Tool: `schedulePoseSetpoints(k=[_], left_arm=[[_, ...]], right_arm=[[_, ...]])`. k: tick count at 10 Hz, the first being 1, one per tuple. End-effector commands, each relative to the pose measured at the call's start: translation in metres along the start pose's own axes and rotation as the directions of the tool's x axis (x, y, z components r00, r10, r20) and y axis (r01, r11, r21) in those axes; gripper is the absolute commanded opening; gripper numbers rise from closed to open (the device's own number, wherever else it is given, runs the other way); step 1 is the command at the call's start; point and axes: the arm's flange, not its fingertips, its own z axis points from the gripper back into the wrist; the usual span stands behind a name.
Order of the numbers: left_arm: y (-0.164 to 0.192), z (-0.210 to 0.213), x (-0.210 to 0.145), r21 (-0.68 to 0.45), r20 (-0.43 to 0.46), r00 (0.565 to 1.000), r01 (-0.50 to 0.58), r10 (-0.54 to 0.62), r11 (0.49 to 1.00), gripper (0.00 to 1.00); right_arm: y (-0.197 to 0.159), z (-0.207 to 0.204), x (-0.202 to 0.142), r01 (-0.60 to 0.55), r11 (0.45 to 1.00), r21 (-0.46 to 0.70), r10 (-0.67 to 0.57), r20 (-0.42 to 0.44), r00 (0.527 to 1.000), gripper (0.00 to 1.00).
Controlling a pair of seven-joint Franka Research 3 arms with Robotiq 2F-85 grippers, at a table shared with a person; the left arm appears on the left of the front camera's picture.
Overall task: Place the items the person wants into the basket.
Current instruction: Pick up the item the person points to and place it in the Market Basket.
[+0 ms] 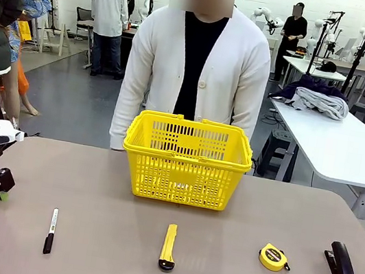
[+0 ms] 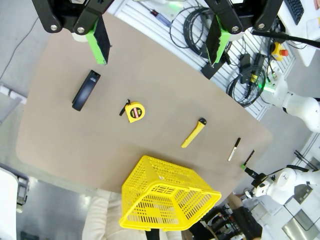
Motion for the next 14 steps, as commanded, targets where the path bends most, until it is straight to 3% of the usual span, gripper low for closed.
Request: schedulePoseSetpoints(k=[1,2,4,5,7,11,12,14], left_arm=[[-0.009,-0.005,-0.036,-0.031,-0.008,1.0,0.01,-0.011,0.999,0.36],[-0.009,-0.006,-0.036,-0.034,-0.016,1.0,0.014,-0.014,0.999,0.0],[-0.008,-0.007,-0.035,-0.045,-0.026,1.0,0.013,-0.014,0.999,0.0],[-0.008,-0.005,-0.035,-0.046,-0.027,1.0,0.013,-0.014,0.999,0.16],[-0.008,-0.005,-0.036,-0.045,-0.026,1.0,0.012,-0.013,0.999,0.0],[-0.005,0.002,-0.034,-0.049,-0.032,0.999,0.003,-0.005,0.999,0.0],[-0.005,0.008,-0.03,-0.06,-0.044,0.998,0.033,-0.035,0.998,0.0],[-0.028,0.082,-0.005,-0.128,-0.165,0.938,0.285,-0.304,0.95,0.0]], right_arm=[[0.001,-0.001,0.0,-0.011,1.0,0.012,0.011,0.001,1.0,1.0],[0.001,-0.001,0.0,-0.011,1.0,0.012,0.011,0.001,1.0,1.0],[0.001,-0.001,0.0,-0.011,1.0,0.012,0.011,0.001,1.0,1.0],[0.001,-0.001,0.0,-0.011,1.0,0.012,0.011,0.001,1.0,1.0],[0.001,-0.001,0.0,-0.011,1.0,0.012,0.011,0.001,1.0,1.0],[0.001,-0.001,0.0,-0.011,1.0,0.012,0.011,0.001,1.0,1.0],[0.001,-0.001,0.0,-0.011,1.0,0.012,0.011,0.001,1.0,1.0],[0.001,-0.001,0.0,-0.011,1.0,0.012,0.011,0.001,1.0,1.0]])
